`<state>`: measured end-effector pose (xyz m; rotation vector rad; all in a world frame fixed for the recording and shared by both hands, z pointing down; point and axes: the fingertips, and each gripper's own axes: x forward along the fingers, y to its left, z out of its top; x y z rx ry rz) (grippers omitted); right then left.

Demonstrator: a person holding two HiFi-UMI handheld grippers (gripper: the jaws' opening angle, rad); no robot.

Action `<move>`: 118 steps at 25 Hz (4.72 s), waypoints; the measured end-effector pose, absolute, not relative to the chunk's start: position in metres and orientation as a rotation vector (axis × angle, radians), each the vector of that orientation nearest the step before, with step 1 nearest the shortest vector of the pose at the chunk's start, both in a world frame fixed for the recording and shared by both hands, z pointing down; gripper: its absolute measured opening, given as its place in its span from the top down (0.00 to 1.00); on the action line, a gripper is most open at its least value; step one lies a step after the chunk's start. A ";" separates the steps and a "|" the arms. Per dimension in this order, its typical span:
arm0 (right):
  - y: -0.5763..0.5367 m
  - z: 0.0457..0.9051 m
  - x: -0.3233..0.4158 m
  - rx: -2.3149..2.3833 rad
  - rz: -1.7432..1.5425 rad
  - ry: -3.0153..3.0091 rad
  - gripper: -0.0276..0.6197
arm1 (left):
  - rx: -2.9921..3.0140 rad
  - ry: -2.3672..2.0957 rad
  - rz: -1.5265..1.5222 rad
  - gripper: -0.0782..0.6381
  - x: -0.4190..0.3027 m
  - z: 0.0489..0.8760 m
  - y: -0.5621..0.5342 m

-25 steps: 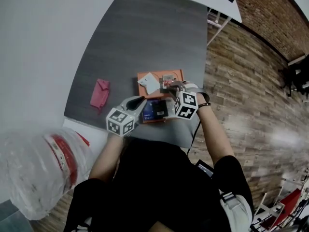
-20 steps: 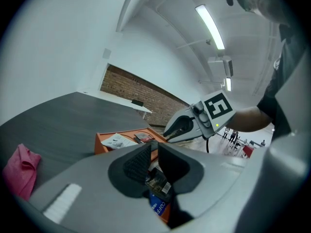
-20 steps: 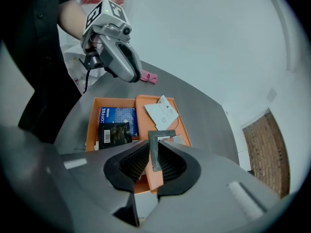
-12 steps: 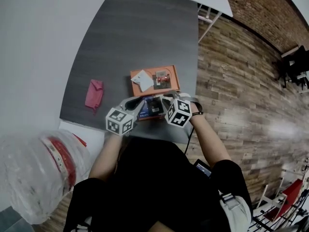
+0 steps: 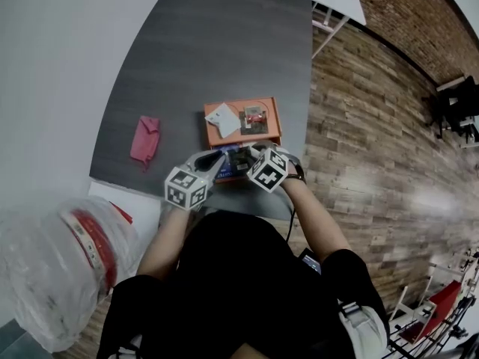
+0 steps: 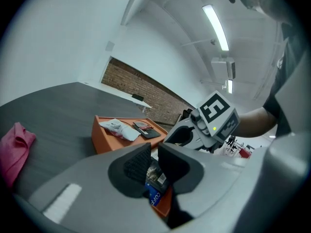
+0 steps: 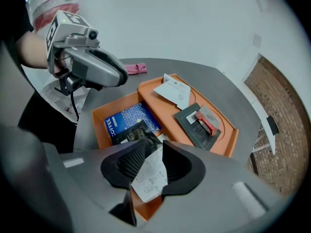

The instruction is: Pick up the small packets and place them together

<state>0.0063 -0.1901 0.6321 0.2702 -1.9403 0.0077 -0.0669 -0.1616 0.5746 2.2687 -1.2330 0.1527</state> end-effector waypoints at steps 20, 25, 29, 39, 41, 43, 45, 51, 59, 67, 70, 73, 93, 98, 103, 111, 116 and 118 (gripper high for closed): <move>-0.181 0.681 0.020 0.324 0.454 -1.692 0.53 | 2.196 -1.269 0.111 0.83 -0.077 0.586 -0.158; -0.183 0.685 0.025 0.347 0.432 -1.643 0.53 | 2.184 -1.278 0.107 0.83 -0.082 0.587 -0.158; -0.184 0.687 0.011 0.319 0.359 -1.709 0.57 | 2.177 -1.279 0.117 0.83 -0.083 0.591 -0.157; -0.174 0.673 0.015 0.311 0.482 -1.796 0.72 | 2.193 -1.263 0.136 0.83 -0.081 0.590 -0.159; -0.177 0.664 0.014 0.325 0.479 -1.831 0.77 | 2.199 -1.255 0.140 0.83 -0.078 0.589 -0.159; -0.181 0.654 0.010 0.338 0.472 -1.882 0.81 | 2.205 -1.248 0.144 0.83 -0.077 0.589 -0.159; -0.186 0.643 0.004 0.347 0.446 -1.948 0.84 | 2.209 -1.243 0.145 0.83 -0.076 0.589 -0.159; -0.188 0.616 0.009 0.386 0.483 -2.019 0.91 | 2.230 -1.238 0.151 0.83 -0.072 0.584 -0.161; -0.189 0.595 0.011 0.420 0.537 -2.092 0.92 | 2.266 -1.245 0.158 0.83 -0.074 0.575 -0.166; -0.200 0.557 0.011 0.466 0.527 -2.196 0.92 | 2.298 -1.234 0.164 0.83 -0.068 0.568 -0.167; -0.215 0.542 0.010 0.498 0.551 -2.246 0.92 | 2.304 -1.235 0.163 0.83 -0.066 0.565 -0.167; -0.231 0.534 0.006 0.528 0.613 -2.290 0.92 | 2.305 -1.249 0.165 0.83 -0.068 0.563 -0.169; -0.297 0.550 -0.033 0.587 0.960 -2.335 0.92 | 2.224 -1.380 0.177 0.83 -0.101 0.563 -0.167; -0.310 0.570 -0.025 0.642 1.050 -2.284 0.91 | 2.219 -1.373 0.196 0.83 -0.100 0.565 -0.170; -0.320 0.580 -0.017 0.703 1.095 -2.269 0.90 | 2.220 -1.357 0.217 0.83 -0.097 0.568 -0.172; -0.321 0.585 -0.008 0.709 1.073 -2.269 0.79 | 2.221 -1.334 0.221 0.83 -0.091 0.570 -0.173; -0.319 0.585 -0.004 0.709 0.937 -2.269 0.65 | 2.214 -1.333 0.181 0.83 -0.090 0.565 -0.174; -0.319 0.584 -0.001 0.726 0.852 -2.259 0.63 | 2.218 -1.330 0.185 0.83 -0.090 0.565 -0.174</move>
